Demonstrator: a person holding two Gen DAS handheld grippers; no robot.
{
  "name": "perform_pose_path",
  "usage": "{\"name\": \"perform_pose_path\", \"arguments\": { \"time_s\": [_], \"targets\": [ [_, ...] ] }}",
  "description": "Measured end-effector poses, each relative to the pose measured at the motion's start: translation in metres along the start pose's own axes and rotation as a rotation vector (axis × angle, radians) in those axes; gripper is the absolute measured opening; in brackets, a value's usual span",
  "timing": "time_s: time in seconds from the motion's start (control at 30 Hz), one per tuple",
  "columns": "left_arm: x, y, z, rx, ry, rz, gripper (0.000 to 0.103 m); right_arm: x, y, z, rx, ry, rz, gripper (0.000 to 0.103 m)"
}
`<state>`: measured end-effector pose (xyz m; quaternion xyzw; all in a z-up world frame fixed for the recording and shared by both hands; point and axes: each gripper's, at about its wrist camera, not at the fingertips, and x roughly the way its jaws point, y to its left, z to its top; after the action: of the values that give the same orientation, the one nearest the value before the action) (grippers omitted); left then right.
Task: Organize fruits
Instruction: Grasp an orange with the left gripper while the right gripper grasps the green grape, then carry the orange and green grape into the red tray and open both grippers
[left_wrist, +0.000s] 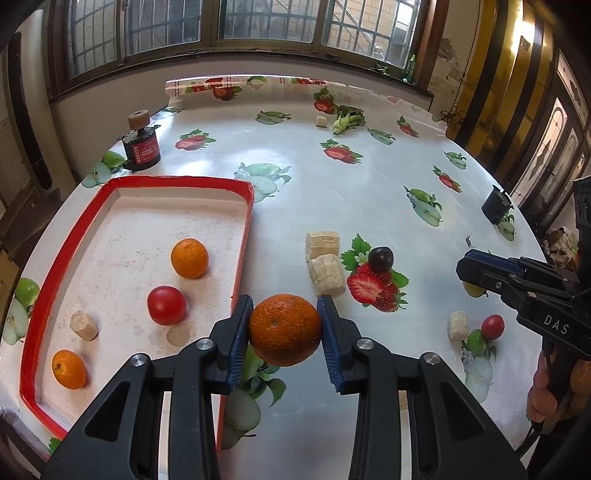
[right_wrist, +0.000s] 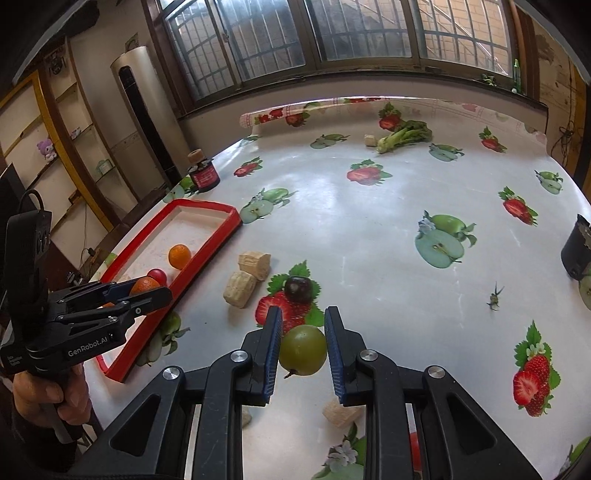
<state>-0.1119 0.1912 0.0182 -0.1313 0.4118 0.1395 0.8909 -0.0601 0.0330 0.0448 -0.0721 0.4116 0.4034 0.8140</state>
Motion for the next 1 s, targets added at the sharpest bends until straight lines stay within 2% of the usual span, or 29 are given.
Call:
{"name": "perform_pose_path", "arguments": {
  "time_s": [1.0],
  "targets": [
    [-0.012,0.075,0.004,-0.105,-0.026,0.092,0.033,0.056,0.091,0.046,-0.142,0.042,0.119,0.024]
  ]
}}
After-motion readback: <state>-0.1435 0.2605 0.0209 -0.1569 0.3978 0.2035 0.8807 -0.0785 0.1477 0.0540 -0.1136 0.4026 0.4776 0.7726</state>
